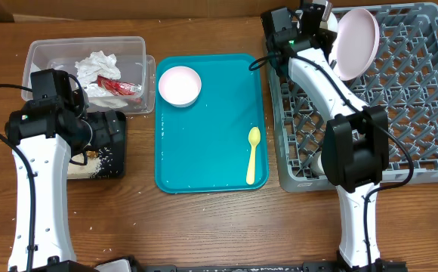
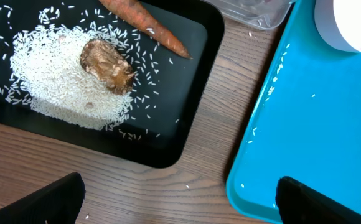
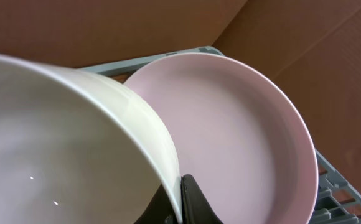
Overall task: Sort waste into correct bins and load items into the dishwasher
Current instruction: 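Carry the white bowl to the rack and set it beside the plate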
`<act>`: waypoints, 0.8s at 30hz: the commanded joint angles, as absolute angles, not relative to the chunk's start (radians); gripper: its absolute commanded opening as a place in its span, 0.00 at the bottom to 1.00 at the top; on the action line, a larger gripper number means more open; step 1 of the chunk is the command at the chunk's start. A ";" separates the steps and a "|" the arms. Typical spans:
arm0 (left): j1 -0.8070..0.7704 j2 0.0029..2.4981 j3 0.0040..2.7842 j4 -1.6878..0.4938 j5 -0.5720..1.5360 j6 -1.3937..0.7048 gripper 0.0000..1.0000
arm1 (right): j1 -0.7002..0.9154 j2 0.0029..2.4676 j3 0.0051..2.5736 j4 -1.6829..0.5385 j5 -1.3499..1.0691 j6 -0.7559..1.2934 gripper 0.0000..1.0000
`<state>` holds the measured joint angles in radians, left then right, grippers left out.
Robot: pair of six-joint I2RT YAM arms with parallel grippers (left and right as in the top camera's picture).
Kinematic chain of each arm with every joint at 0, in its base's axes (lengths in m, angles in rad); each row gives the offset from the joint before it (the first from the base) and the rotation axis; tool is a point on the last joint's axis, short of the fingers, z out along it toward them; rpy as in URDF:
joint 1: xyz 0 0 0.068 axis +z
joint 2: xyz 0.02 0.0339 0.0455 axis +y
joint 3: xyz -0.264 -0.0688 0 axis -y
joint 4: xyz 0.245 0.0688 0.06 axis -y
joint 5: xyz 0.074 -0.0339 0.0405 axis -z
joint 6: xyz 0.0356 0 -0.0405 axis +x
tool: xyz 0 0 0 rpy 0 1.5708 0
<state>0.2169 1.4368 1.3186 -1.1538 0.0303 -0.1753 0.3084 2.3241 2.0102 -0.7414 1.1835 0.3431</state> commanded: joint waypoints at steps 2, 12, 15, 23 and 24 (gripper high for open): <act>0.222 1.440 1.315 -1.151 0.042 -0.153 1.00 | 0.313 2.340 2.016 -0.722 1.149 0.344 0.04; 0.222 1.440 1.315 -1.151 0.042 -0.153 1.00 | 0.314 2.367 2.016 -0.689 1.045 0.344 0.04; 0.222 1.440 1.315 -1.151 0.042 -0.153 1.00 | 0.314 2.374 2.016 -0.704 1.045 0.344 0.04; 0.222 1.440 1.315 -1.151 0.042 -0.153 1.00 | 0.307 2.374 2.016 -0.637 1.211 0.326 0.04; 0.222 1.440 1.315 -1.151 0.042 -0.153 1.00 | 0.307 2.374 2.016 -0.621 1.227 0.302 0.04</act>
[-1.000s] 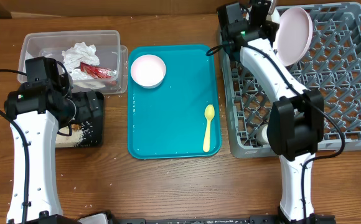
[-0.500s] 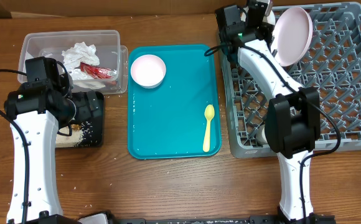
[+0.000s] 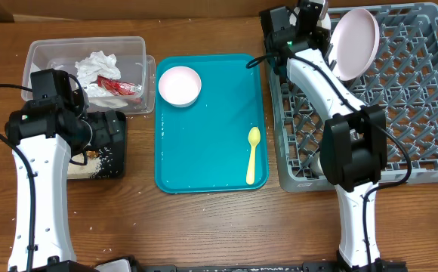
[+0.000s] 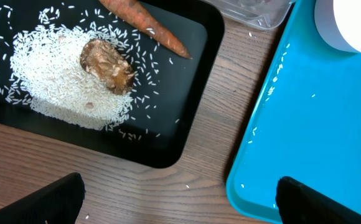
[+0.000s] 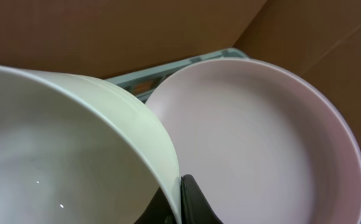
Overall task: Sort waste into correct bins and load items into the dishwasher
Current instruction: 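Carry the white bowl to the rack and set it beside the plate, then move the right gripper to the small pink bowl and grasp it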
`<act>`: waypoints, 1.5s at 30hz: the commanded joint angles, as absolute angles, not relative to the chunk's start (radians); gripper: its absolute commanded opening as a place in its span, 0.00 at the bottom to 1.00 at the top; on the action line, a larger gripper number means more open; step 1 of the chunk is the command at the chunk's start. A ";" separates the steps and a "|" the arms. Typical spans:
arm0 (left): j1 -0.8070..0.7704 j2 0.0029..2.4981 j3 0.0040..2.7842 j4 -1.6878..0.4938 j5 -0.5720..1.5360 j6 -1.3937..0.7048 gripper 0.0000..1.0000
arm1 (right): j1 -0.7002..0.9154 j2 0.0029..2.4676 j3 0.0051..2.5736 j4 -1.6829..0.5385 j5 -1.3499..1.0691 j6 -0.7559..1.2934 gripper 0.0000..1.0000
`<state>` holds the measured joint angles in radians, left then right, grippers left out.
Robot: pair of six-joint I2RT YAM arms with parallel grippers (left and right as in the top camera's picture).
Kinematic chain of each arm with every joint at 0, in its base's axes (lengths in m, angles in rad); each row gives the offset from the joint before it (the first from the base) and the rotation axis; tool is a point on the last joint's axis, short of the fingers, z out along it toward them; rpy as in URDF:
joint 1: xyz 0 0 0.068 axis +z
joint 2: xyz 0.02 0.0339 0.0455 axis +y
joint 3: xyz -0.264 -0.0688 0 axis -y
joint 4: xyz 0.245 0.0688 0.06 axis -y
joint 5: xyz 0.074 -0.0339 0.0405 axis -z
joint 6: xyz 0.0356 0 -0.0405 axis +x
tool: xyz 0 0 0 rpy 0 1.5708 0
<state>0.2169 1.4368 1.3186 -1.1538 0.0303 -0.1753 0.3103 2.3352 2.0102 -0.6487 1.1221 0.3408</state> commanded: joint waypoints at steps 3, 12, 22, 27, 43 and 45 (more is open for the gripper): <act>0.222 1.440 1.315 -1.151 0.042 -0.153 1.00 | 0.307 2.374 2.016 -0.586 1.234 0.239 0.04; 0.222 1.440 1.315 -1.151 0.042 -0.153 1.00 | 0.319 2.374 2.016 -0.607 1.199 0.235 0.04; 0.222 1.440 1.315 -1.151 0.042 -0.153 1.00 | 0.381 2.374 2.016 -0.713 1.157 0.236 0.04; 0.222 1.440 1.315 -1.151 0.042 -0.153 1.00 | 0.386 2.374 2.016 -0.722 1.120 0.249 0.06; 0.222 1.440 1.315 -1.151 0.042 -0.153 1.00 | 0.441 2.345 2.073 -0.910 0.913 0.265 0.74; 0.222 1.440 1.315 -1.151 0.042 -0.153 1.00 | 0.456 2.331 2.106 -0.966 0.823 0.265 0.75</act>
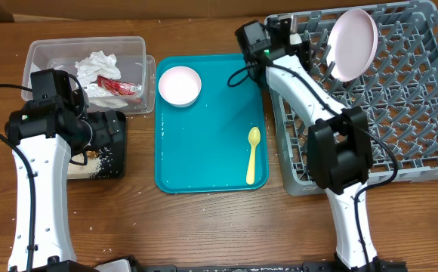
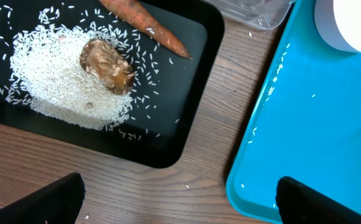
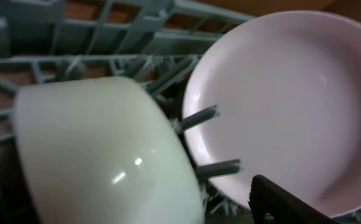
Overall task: Sort waste into correct bins and load items into the dishwasher
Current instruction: 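Move the right gripper to the small pink bowl and grasp it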
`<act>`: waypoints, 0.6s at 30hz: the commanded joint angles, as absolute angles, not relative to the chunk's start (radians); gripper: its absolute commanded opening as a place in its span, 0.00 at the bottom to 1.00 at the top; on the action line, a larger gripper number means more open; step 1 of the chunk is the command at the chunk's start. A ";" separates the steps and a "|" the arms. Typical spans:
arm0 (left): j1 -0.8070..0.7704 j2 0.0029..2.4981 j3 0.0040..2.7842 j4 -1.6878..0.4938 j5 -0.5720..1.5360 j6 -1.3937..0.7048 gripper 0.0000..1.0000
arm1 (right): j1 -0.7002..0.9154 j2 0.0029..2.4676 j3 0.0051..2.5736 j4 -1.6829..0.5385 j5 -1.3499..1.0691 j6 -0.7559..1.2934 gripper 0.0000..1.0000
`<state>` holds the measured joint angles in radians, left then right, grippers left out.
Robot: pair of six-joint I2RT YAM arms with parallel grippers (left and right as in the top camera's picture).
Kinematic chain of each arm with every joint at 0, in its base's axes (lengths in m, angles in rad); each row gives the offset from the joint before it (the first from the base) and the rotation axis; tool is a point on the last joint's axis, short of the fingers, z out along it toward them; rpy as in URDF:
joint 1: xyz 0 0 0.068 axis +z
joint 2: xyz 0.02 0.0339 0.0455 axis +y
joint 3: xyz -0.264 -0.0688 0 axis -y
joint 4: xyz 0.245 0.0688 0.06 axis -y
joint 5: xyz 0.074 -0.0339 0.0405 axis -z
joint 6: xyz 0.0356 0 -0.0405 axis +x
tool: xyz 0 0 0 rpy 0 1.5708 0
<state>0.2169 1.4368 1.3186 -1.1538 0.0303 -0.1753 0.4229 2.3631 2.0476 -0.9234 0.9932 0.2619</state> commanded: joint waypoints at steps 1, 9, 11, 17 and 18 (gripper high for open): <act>0.222 1.440 1.315 -1.151 0.042 -0.153 1.00 | 0.463 2.322 2.125 -0.994 0.779 0.266 0.75; 0.222 1.440 1.315 -1.151 0.042 -0.153 1.00 | 0.498 2.217 2.302 -1.171 0.233 0.265 0.80; 0.222 1.440 1.315 -1.151 0.042 -0.153 1.00 | 0.498 2.196 2.305 -1.162 0.047 0.266 0.80; 0.222 1.440 1.315 -1.151 0.042 -0.153 1.00 | 0.541 2.256 2.233 -1.067 -0.237 0.281 0.67; 0.222 1.440 1.315 -1.151 0.042 -0.153 1.00 | 0.553 2.272 2.213 -1.042 -0.233 0.311 0.67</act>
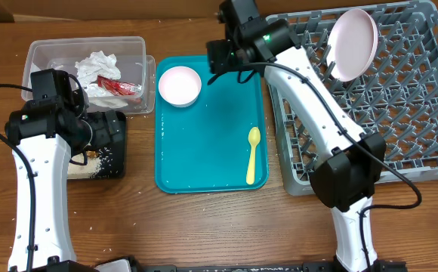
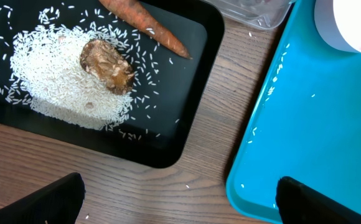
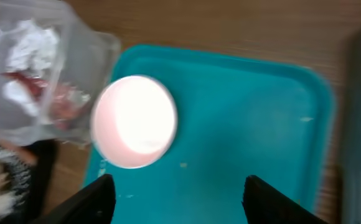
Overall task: Sort waste into correct bins and load items into the dishwasher
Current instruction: 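Move the right gripper to the small pink bowl and grasp it, then lift the pink bowl and carry it right to the rack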
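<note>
A pink bowl (image 1: 179, 85) sits at the back left of the teal tray (image 1: 204, 159), and a yellow spoon (image 1: 253, 155) lies near the tray's right edge. My right gripper (image 1: 217, 59) hangs open and empty above the tray's back edge. In the right wrist view, the right gripper (image 3: 180, 202) has the pink bowl (image 3: 135, 121) ahead and to its left. A pink plate (image 1: 353, 44) stands on edge in the grey dish rack (image 1: 400, 128). My left gripper (image 2: 180, 202) is open over bare wood between the black tray (image 2: 168, 143) and the teal tray (image 2: 305, 137).
The black tray holds spilled rice (image 2: 56, 81), a brown lump (image 2: 107, 65) and a carrot (image 2: 144, 23). A clear bin (image 1: 45, 53) with crumpled paper and a red wrapper stands at the back left. Cardboard walls run along the table's back.
My right gripper has moved from the rack's back left corner, next to the white bowl, to above the back of the teal tray. The left arm has not moved.
My right gripper was shut on a white bowl's rim next to the pink plate at the back of the rack, and stayed so. Then the bowl lay upside down on the rack tines, let go. Now the open gripper is over the tray.
</note>
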`<act>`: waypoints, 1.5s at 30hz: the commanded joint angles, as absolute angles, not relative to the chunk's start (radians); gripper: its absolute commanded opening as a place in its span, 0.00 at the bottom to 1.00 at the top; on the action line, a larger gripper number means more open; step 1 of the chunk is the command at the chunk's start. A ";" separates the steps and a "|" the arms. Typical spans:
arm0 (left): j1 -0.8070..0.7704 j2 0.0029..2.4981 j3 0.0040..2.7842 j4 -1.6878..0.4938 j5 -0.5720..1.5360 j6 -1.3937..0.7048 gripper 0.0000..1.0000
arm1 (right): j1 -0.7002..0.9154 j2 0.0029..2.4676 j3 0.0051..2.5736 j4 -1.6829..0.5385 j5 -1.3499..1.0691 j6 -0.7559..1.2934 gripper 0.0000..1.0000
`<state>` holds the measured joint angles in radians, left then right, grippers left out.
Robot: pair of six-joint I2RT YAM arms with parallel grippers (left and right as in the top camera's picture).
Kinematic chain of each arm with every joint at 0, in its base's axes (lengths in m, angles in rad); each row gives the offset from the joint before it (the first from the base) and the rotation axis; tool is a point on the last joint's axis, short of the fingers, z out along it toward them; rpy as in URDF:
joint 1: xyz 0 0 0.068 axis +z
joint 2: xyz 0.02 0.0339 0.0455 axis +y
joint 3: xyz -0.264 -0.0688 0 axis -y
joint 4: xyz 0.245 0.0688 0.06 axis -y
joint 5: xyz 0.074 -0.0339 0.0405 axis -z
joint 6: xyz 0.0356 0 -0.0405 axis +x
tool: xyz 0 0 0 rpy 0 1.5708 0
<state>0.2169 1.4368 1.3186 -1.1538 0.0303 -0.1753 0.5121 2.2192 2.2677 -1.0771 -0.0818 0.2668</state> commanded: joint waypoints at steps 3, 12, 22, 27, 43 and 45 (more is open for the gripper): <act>0.222 1.440 1.315 -1.151 0.042 -0.153 1.00 | 0.596 2.350 2.142 -0.934 -0.222 0.406 0.64; 0.222 1.440 1.315 -1.151 0.042 -0.153 1.00 | 0.607 2.500 2.126 -0.881 -0.187 0.481 0.47; 0.222 1.440 1.315 -1.151 0.042 -0.153 1.00 | 0.579 2.508 2.128 -0.888 -0.189 0.484 0.45; 0.222 1.440 1.315 -1.151 0.042 -0.153 1.00 | 0.558 2.449 2.155 -0.907 -0.211 0.475 0.46; 0.222 1.440 1.315 -1.151 0.042 -0.153 1.00 | 0.548 2.441 2.179 -0.660 0.037 0.635 0.52; 0.222 1.440 1.315 -1.151 0.042 -0.153 1.00 | 0.548 2.463 2.179 -0.659 0.046 0.656 0.49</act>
<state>0.2169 1.4368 1.3186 -1.1534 0.0303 -0.1753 0.5449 2.4283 2.1605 -0.6651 -0.0170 0.6102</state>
